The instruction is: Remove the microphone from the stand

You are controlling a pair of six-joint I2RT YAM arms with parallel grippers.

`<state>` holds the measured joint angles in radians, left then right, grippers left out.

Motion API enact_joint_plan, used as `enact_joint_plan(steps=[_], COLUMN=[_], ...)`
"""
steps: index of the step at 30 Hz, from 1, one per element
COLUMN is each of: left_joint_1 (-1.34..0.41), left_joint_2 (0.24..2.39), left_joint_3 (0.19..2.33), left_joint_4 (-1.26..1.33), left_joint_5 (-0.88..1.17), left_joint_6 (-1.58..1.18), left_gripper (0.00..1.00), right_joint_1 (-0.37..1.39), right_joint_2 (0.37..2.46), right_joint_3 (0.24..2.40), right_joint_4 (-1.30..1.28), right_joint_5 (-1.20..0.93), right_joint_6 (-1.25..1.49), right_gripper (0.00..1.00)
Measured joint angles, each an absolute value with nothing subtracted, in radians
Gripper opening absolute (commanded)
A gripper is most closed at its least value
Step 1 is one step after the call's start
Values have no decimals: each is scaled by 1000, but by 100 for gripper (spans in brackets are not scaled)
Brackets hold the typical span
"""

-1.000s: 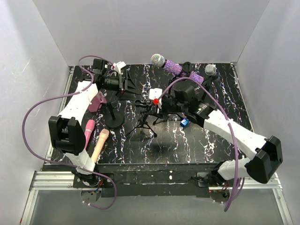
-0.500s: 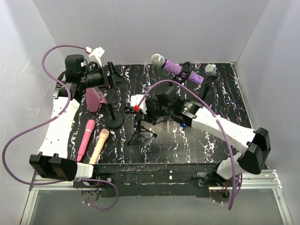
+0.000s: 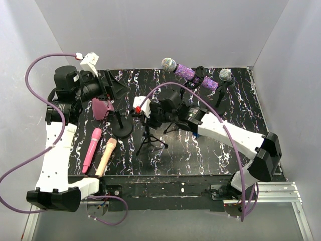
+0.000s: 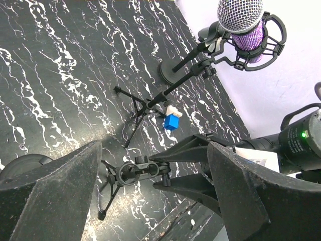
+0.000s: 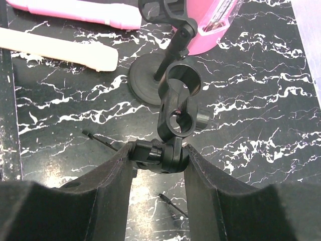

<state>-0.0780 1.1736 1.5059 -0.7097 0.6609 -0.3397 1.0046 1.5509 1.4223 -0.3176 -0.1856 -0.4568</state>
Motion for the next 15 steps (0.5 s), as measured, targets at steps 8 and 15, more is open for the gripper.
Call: enact_joint_plan(steps=[8, 15], left_joint_1=[-60, -58], left_joint_2=[1133, 1115], left_joint_3=[1464, 1449], left_joint_4=[-711, -728], left_joint_5=[662, 662], left_joint_6=[-333, -300], left_gripper=[86, 86], right_joint_1=[1008, 1013], right_joint_2=[1603, 1600], right_joint_3=[1365, 1306], right_joint_4=[-315, -256], right_joint_5=[-185, -185], right_joint_6=[-409, -387], right_gripper=[1, 1])
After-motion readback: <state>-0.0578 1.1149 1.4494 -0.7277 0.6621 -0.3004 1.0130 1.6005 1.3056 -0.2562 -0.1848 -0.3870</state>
